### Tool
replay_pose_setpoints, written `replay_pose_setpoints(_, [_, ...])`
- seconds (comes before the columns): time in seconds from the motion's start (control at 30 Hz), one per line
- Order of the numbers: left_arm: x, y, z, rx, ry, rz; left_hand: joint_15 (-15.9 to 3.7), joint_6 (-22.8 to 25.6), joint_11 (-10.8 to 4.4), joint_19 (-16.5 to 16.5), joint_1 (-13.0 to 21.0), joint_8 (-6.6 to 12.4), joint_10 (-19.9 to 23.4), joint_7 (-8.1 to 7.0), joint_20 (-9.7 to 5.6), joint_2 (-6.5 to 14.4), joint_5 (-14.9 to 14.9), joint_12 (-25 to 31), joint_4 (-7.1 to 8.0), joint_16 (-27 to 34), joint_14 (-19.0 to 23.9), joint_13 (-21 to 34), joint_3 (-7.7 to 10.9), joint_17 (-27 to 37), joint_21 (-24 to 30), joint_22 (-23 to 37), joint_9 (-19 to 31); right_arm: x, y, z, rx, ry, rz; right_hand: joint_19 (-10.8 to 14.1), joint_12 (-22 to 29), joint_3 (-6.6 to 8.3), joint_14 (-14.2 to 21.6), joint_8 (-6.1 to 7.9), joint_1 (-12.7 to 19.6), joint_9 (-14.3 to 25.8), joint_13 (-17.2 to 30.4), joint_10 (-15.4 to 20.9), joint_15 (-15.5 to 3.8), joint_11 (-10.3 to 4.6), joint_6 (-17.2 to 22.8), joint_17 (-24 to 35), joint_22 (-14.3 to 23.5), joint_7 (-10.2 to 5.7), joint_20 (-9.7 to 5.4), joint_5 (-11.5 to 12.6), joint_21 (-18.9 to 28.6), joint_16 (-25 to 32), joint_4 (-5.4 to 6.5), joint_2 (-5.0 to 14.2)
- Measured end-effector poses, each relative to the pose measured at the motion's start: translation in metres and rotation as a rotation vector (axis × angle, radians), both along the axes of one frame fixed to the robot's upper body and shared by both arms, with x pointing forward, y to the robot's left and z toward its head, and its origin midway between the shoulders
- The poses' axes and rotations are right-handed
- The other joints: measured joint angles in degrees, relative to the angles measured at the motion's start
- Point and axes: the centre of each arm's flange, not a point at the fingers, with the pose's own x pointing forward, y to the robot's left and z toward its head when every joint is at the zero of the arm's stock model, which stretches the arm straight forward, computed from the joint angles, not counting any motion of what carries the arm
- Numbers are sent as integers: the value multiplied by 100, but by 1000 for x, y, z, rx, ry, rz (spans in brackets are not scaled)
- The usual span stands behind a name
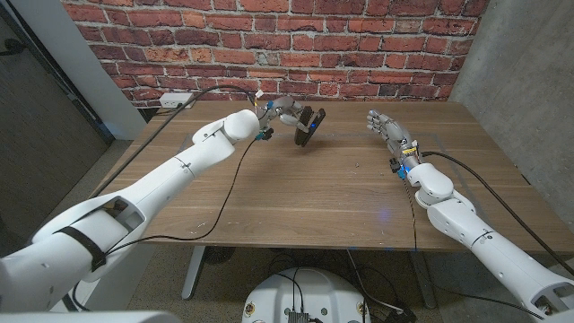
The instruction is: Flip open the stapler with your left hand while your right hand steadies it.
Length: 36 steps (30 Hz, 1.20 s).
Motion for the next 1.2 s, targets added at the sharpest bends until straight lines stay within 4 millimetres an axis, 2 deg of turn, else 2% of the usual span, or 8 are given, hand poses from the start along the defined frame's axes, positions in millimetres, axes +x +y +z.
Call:
replay_pose_setpoints(0.17, [-3,-13,19,58,10,-22,23,8,28,-20,0,-5,28,12,-19,0,-1,-6,0,-1,23,7,0,20,55,0,1,-3,2,4,-39,-19,-31,21,0,33,30,0,240,0,0,43,-30,-43,90,0,-16,-89,-20,0,-39,0,-81,-30])
replay_pose_setpoints(0.43, [-9,-27,39,123,14,-48,30,17,31,-71,1,-36,31,43,-9,-1,-3,-45,1,-31,31,111,-1,139,111,0,1,-10,5,12,-107,-62,-90,194,15,24,260,21,570,29,0,196,-30,-73,246,13,1,-82,-28,1,-39,26,-118,-163])
replay_pose_setpoints(0.67, [-12,-35,48,149,15,-65,28,37,52,-91,24,-57,52,83,-30,-24,-29,-67,-22,-60,33,114,23,139,161,-1,1,-17,9,17,-158,-97,-129,256,78,23,489,45,764,28,27,429,-5,-109,399,16,18,-112,-29,27,-39,68,-119,-297])
replay_pose_setpoints(0.93, [-11,-40,55,152,20,-76,19,28,61,-133,24,-36,61,93,-10,-24,-47,-94,-22,-93,42,145,23,153,205,-1,40,-20,10,20,-208,-128,-178,275,99,-33,522,45,920,28,27,525,-31,-197,519,16,27,-170,-11,27,-83,68,-124,-393])
replay_pose_setpoints(0.97, [-12,-44,55,156,34,-104,19,28,61,-133,24,-36,61,93,-10,-24,-47,-96,-22,-95,42,145,23,157,205,-1,41,-27,15,25,-227,-149,-174,275,117,-33,543,45,930,28,27,547,-52,-192,536,15,27,-187,-11,27,-84,67,-124,-391])
replay_pose_setpoints(1.2, [-11,-51,57,164,47,-121,19,18,71,-194,24,-36,71,103,-10,-24,-50,-117,-21,-115,42,147,23,180,249,-2,70,-35,20,29,-272,-186,-217,276,121,-72,730,45,1077,27,27,597,-67,-199,574,43,46,-225,-10,71,-84,90,-84,-457])
